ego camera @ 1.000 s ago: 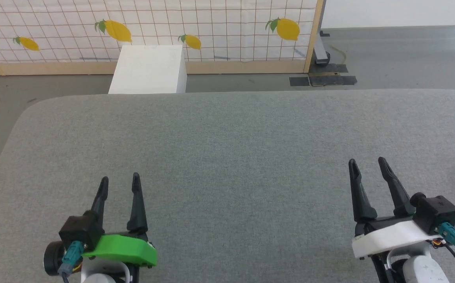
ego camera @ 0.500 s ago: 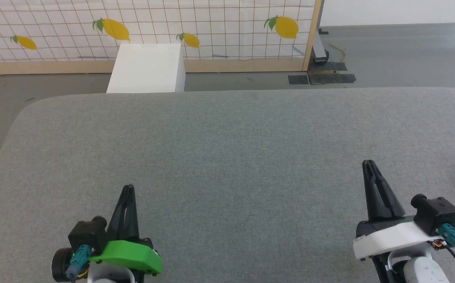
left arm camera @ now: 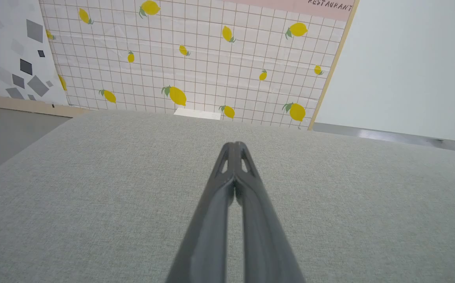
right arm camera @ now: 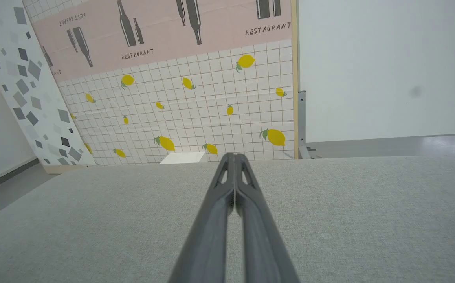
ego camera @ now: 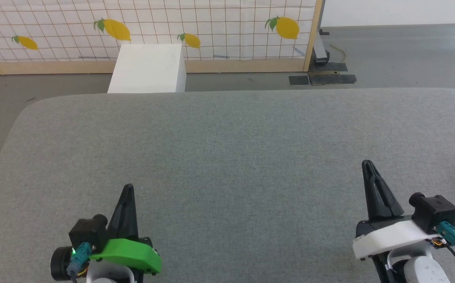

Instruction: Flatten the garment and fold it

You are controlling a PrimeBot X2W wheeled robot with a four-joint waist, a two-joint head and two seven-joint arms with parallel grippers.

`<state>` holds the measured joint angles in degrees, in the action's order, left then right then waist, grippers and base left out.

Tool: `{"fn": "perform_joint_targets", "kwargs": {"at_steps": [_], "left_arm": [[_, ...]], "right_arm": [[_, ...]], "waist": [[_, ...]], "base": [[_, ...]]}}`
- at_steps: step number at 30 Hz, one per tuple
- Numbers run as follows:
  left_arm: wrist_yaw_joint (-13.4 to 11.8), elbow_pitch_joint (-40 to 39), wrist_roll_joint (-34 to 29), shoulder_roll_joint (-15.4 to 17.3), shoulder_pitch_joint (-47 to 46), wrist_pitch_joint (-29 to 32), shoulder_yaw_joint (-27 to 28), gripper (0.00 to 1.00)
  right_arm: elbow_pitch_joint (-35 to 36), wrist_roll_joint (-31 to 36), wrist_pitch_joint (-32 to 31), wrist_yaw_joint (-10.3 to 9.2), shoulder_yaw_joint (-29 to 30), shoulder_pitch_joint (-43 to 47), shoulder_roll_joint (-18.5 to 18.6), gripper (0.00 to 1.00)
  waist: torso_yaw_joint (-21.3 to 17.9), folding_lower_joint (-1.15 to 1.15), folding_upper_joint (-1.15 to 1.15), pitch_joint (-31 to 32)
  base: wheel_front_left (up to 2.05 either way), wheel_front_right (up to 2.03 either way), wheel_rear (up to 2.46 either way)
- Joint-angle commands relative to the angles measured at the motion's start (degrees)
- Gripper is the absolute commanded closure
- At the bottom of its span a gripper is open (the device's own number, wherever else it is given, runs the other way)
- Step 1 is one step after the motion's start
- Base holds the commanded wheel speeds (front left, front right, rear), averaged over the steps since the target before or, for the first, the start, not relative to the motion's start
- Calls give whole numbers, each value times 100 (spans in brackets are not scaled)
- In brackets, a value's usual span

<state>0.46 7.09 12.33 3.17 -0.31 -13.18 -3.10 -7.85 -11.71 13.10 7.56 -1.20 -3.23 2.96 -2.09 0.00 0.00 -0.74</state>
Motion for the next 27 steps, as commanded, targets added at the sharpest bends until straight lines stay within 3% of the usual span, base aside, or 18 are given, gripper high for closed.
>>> {"fn": "perform_joint_targets", "kwargs": {"at_steps": [1,27], "left_arm": [[-6,-32,-72,-4,4,34,19,100],[-16,-203,-365,-10,11,358,92,100]], "right_arm": [[51,63,-33,-1,12,41,-1,100],[237,343,-356,-3,39,112,-3,100]], "waist": [[3,0,0,1],[55,0,0,20]], "base": [[0,0,0],[0,0,0]]}}
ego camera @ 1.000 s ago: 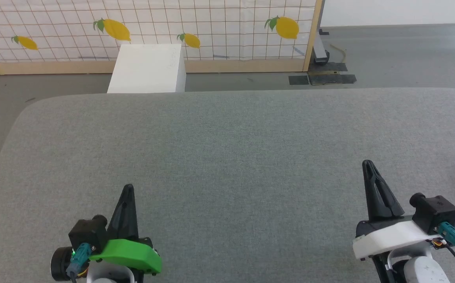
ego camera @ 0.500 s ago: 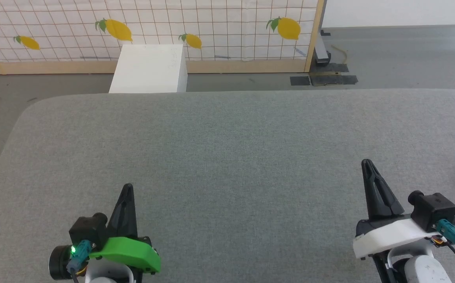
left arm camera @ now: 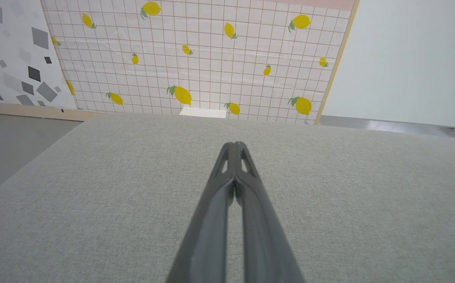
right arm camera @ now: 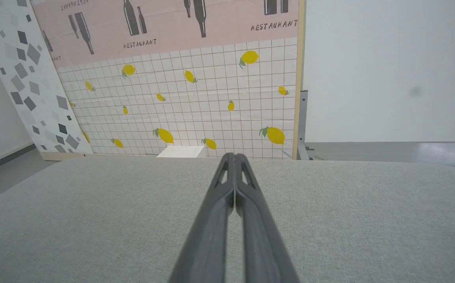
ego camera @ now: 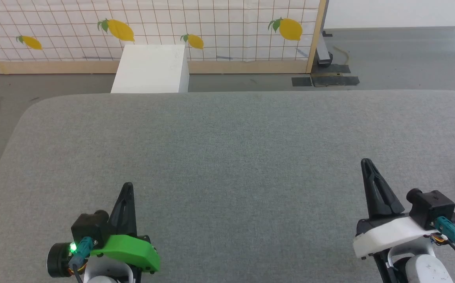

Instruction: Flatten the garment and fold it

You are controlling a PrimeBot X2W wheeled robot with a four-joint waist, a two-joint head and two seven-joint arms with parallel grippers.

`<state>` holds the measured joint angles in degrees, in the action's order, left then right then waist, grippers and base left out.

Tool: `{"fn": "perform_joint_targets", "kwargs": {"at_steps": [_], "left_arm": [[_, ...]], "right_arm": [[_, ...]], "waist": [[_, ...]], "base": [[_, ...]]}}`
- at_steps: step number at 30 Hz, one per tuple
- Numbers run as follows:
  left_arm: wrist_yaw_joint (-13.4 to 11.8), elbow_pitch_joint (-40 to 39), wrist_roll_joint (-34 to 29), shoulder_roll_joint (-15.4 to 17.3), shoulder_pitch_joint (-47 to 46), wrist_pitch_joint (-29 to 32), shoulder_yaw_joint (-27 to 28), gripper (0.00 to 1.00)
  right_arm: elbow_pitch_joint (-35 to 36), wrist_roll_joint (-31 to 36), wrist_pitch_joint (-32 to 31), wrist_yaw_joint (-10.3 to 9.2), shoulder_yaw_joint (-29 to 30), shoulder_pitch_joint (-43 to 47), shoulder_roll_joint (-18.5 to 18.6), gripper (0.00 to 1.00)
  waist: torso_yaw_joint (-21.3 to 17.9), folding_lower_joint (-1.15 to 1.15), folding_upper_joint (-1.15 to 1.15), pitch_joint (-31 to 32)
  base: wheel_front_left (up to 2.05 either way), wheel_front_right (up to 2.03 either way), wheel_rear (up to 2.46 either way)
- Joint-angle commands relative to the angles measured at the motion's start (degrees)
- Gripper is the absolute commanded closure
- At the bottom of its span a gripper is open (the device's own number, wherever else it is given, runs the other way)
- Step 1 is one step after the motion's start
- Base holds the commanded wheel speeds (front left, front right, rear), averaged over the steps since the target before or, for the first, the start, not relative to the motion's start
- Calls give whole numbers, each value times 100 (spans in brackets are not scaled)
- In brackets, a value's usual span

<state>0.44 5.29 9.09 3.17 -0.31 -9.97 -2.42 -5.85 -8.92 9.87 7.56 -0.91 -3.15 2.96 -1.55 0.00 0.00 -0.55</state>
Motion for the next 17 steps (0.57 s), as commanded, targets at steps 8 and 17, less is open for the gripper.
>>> {"fn": "perform_joint_targets", "kwargs": {"at_steps": [8,17], "left_arm": [[-18,-72,-125,-12,13,130,45,100],[-22,-140,-241,-14,16,259,74,100]], "right_arm": [[90,144,-125,-3,17,125,-3,100],[163,255,-253,-4,28,153,-4,100]], "waist": [[16,0,0,5],[36,0,0,13]], "base": [[0,0,0],[0,0,0]]}}
